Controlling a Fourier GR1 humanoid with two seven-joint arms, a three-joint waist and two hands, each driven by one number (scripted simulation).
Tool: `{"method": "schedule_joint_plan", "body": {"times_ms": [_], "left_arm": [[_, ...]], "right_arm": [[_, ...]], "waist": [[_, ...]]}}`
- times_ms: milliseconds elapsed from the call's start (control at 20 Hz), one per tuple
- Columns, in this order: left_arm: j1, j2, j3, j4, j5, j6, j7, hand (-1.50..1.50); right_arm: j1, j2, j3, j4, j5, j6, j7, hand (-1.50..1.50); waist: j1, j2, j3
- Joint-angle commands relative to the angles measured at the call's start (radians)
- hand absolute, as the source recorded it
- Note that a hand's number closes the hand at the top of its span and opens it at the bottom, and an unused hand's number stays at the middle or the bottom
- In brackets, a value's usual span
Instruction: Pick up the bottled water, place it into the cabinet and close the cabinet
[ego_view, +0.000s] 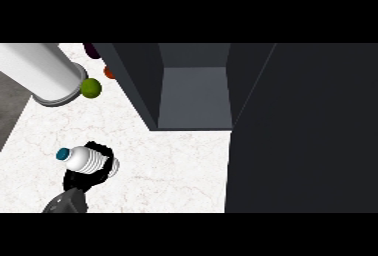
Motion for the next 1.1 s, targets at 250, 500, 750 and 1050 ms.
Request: {"method": "schedule_joint_plan", "body": {"times_ms": [250, 500, 750, 1050], "left_arm": [[0.019, -0.038, 0.005, -0.076, 0.093, -0.072, 0.003, 1.50], [0.090, -0.049, -0.030, -0.189, 0.134, -0.113, 0.090, 1.50], [0.139, -0.132, -0.083, -0.438, 0.195, 0.005, 0.277, 1.50], [0.169, -0.168, -0.253, -0.727, 0.279, 0.207, 0.407, 1.50]], "right_arm": [[-0.017, 0.003, 0.030, -0.027, 0.028, -0.041, 0.034, -1.50], [0.057, -0.053, -0.003, -0.012, -0.041, 0.035, -0.039, -1.50], [-0.025, -0.002, 0.087, -0.045, 0.055, -0.057, 0.059, -1.50], [0.000, -0.029, 0.028, -0.041, -0.046, -0.020, 0.037, -1.50]], "waist": [[0.005, -0.001, 0.000], [0.004, -0.003, 0.001], [0.012, -0.004, 0.001], [0.012, -0.006, 0.002]]}}
